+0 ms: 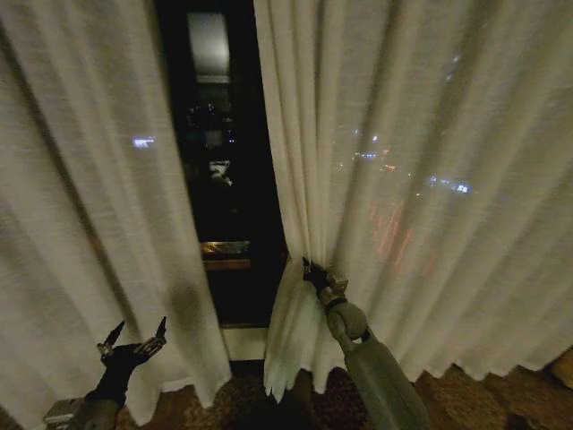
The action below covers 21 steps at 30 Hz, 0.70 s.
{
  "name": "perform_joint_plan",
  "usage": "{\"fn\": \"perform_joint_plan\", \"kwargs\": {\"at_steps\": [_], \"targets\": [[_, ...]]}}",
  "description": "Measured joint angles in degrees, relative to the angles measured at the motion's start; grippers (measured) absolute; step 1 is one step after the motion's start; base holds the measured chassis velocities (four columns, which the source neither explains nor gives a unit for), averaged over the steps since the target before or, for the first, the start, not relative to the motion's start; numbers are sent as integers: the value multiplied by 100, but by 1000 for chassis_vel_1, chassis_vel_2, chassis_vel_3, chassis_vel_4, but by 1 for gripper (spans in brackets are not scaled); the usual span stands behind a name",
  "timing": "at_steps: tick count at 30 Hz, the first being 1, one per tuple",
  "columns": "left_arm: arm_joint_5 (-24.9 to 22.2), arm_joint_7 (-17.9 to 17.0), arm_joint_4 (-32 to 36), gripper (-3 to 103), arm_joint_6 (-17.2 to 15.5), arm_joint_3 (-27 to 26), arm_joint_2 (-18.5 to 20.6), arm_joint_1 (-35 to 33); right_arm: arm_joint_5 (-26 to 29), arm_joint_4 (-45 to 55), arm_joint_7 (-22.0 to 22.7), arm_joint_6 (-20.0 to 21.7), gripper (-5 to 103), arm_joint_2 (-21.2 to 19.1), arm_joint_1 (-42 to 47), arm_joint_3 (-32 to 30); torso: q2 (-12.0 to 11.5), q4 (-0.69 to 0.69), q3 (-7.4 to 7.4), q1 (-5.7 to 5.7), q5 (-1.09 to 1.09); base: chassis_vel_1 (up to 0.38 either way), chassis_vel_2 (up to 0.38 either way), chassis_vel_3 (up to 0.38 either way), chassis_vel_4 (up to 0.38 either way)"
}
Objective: Open the curtains by pulling them apart, changing their state from closed to fully open.
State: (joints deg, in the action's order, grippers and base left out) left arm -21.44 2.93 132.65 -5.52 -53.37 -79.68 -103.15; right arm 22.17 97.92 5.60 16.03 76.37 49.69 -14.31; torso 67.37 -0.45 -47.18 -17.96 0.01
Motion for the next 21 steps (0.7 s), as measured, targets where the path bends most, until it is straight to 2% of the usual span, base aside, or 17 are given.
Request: {"fn": "perform_joint_plan", "kwargs": {"at_steps": [21], "targets": [[-12, 0, -45, 100, 88, -8, -2, -28, -3, 1, 0, -6, 0, -14, 45, -35, -1, 2, -1, -1, 1, -352, -353, 354, 355]]}}
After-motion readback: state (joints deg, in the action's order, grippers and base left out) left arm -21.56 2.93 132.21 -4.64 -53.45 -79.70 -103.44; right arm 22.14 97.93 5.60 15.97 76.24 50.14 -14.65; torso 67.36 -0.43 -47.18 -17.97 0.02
